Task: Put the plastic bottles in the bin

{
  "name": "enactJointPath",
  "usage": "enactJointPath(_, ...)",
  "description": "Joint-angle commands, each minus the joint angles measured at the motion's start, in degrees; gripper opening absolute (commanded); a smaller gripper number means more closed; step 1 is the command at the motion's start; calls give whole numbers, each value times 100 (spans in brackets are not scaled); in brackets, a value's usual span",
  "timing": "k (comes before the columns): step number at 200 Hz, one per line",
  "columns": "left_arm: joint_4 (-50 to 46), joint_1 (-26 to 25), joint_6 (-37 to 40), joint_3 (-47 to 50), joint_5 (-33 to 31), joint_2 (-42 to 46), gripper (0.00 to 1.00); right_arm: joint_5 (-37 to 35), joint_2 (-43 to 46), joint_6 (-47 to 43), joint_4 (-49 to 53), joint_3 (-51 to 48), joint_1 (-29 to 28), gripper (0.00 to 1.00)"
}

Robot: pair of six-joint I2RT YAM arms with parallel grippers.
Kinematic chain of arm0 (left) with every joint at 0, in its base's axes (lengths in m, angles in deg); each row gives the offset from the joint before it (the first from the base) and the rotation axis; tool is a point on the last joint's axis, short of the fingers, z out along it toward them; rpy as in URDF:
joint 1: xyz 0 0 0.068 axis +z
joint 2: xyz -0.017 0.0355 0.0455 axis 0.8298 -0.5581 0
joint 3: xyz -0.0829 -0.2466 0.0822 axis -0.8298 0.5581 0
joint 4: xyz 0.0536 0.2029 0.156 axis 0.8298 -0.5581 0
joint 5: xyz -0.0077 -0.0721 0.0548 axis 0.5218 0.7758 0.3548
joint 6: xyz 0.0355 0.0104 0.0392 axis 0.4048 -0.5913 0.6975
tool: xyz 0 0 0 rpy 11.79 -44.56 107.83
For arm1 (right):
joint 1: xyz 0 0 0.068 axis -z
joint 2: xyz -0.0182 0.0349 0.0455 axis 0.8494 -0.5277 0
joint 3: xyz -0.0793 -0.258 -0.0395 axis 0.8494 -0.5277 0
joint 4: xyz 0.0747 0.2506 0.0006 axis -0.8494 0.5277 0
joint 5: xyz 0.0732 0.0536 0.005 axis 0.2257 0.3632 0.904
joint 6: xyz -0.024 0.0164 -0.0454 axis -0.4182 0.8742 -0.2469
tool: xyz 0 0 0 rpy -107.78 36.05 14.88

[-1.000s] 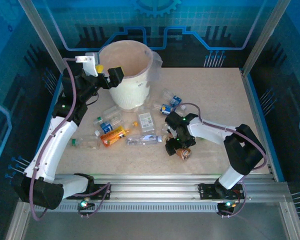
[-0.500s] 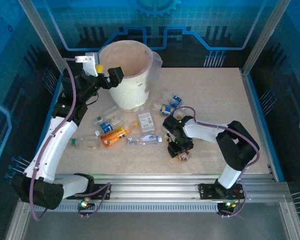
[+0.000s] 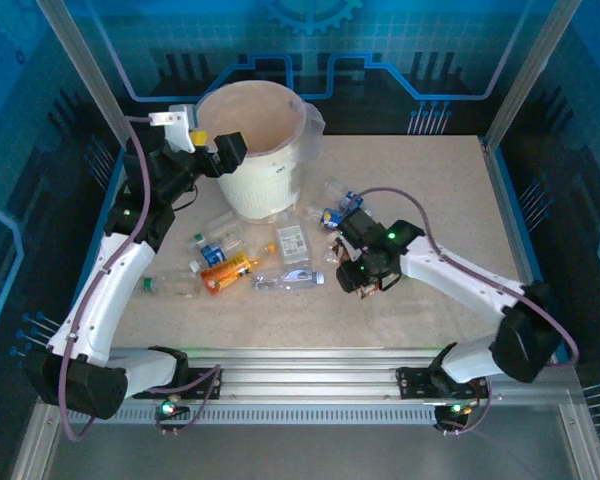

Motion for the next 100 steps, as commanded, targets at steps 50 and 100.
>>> enactJointPath(50, 571, -259, -625, 36, 1571, -251, 99, -181, 1016, -573, -1543, 436, 220, 46)
enactJointPath(100, 719, -852, -632, -274, 2721, -735, 99, 399, 942, -833, -2779, 397, 230, 45)
